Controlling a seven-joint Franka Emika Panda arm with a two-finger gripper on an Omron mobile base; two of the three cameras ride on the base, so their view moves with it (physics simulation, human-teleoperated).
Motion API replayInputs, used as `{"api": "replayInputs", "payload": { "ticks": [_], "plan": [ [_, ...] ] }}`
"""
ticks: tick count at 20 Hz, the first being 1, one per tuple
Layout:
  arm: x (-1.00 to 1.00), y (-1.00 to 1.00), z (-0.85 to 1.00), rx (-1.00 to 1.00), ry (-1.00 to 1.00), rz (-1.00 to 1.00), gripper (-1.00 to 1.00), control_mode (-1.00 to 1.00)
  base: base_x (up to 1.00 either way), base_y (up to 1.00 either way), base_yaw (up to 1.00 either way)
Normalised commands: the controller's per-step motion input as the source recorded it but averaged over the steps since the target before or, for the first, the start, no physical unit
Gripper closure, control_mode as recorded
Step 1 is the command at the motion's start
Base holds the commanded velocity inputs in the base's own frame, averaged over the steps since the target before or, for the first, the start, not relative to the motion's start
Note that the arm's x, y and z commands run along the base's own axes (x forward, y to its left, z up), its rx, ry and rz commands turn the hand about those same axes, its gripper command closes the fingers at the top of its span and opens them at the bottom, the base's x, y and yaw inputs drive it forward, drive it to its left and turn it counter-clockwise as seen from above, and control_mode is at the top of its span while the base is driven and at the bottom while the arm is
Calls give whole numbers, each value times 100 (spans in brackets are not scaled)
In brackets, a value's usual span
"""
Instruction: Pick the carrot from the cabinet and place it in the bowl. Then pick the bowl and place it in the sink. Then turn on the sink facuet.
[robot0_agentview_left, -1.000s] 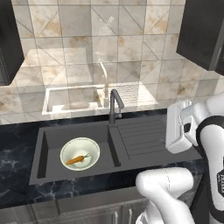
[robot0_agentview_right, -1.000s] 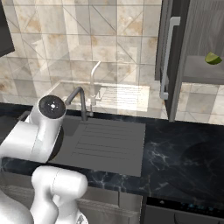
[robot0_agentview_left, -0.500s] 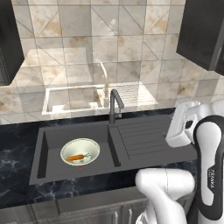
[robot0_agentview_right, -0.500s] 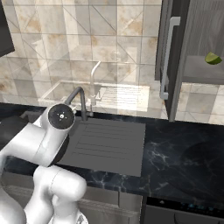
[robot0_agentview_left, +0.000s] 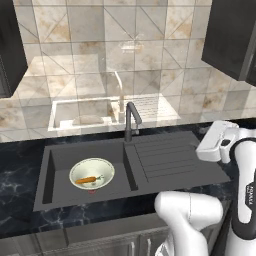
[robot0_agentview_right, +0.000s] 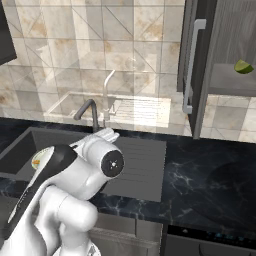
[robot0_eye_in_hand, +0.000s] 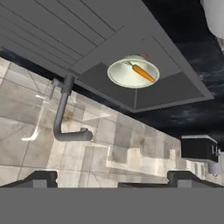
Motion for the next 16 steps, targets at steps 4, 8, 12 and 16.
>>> {"api": "replayInputs", "payload": {
  "ticks": [4, 8, 12, 16],
  "plan": [
    [62, -8, -58, 13, -32, 0, -100, -100, 0, 0, 0],
    [93, 28, -39, 2, -19, -3, -100, -100, 0, 0, 0],
    [99, 53, -21, 0, -7, -6, -100, -100, 0, 0, 0],
    [82, 22, -13, 0, -1, -4, -100, -100, 0, 0, 0]
  ]
}}
